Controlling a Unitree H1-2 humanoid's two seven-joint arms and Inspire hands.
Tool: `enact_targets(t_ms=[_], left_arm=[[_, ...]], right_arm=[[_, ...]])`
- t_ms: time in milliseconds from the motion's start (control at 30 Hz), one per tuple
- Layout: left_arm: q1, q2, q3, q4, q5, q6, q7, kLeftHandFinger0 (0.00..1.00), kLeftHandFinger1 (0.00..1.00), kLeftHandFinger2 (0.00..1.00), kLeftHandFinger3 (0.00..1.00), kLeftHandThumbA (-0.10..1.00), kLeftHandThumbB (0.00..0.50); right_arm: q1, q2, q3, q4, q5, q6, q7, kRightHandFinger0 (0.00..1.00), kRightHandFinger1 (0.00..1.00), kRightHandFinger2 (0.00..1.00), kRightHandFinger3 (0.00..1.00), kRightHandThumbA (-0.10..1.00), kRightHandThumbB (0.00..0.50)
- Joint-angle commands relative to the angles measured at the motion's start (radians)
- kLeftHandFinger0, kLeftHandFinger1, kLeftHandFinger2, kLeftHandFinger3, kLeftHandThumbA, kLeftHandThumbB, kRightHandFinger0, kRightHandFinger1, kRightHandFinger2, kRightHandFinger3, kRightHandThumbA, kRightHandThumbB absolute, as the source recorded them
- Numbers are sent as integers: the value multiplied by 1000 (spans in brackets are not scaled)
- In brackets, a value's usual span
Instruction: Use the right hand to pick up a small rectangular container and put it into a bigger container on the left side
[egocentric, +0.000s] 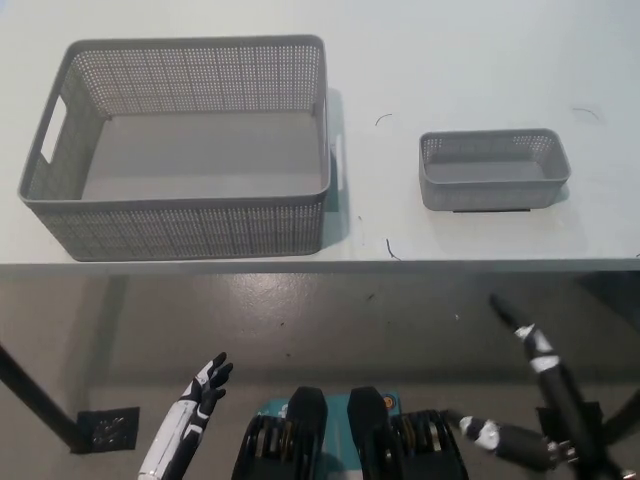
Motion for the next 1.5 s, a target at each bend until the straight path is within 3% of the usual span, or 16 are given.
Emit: enact_targets(t_ms=[0,133,233,267,433,567,733,933,1100,1233,1367,1467], left_arm=[[-23,28,-2,-57,-33,-54,-47,1000,1000,1000,1000,1000,290],[-33,27,6,-58,-34,-42,-48,1000,1000,1000,1000,1000,299],[-41,26,9,-53,-33,-42,-50,1000,1000,1000,1000,1000,293],[-40,26,9,-54,-37,-36,-54,1000,1000,1000,1000,1000,292],[-40,24,11,-51,-36,-38,-54,1000,1000,1000,1000,1000,313],[-47,34,17,-49,-32,-33,-56,1000,1000,1000,1000,1000,305],[-43,33,19,-46,-26,-32,-56,1000,1000,1000,1000,1000,303],[-44,35,21,-37,-33,-41,-60,1000,1000,1000,1000,1000,291],[-44,38,20,-39,-28,-40,-60,1000,1000,1000,1000,1000,281],[-43,41,19,-35,-16,-45,-54,1000,1000,1000,1000,1000,282],[-45,43,19,-37,-11,-43,-53,1000,1000,1000,1000,1000,269],[-42,47,17,-45,1,-38,-49,1000,1000,1000,1000,1000,260]], right_arm=[[-178,-117,-91,-294,-154,245,124,1000,1000,1000,1000,1000,367],[-339,-197,-105,-320,-212,361,208,1000,1000,1000,1000,1000,342],[-465,-262,-83,-283,-259,439,282,1000,1000,1000,1000,1000,348],[-531,-297,-59,-249,-304,481,337,1000,1000,1000,1000,1000,375],[-735,-336,28,-94,-355,603,449,1000,1000,1000,1000,1000,428],[-912,-324,123,110,-394,678,522,1000,1000,1000,1000,1000,412],[-1038,-286,208,380,-412,683,522,1000,1000,1000,1000,1000,411],[-1162,-227,265,676,-368,683,506,1000,1000,1000,1000,1000,461],[-1226,-187,276,848,-330,659,496,1000,1000,1000,1000,1000,457],[-1275,-166,303,964,-321,634,520,1000,1000,1000,1000,1000,485],[-1317,-168,309,1010,-279,576,599,1000,1000,1000,1000,1000,448],[-1354,-170,312,1023,-271,606,644,1000,1000,1000,1000,1000,449]])
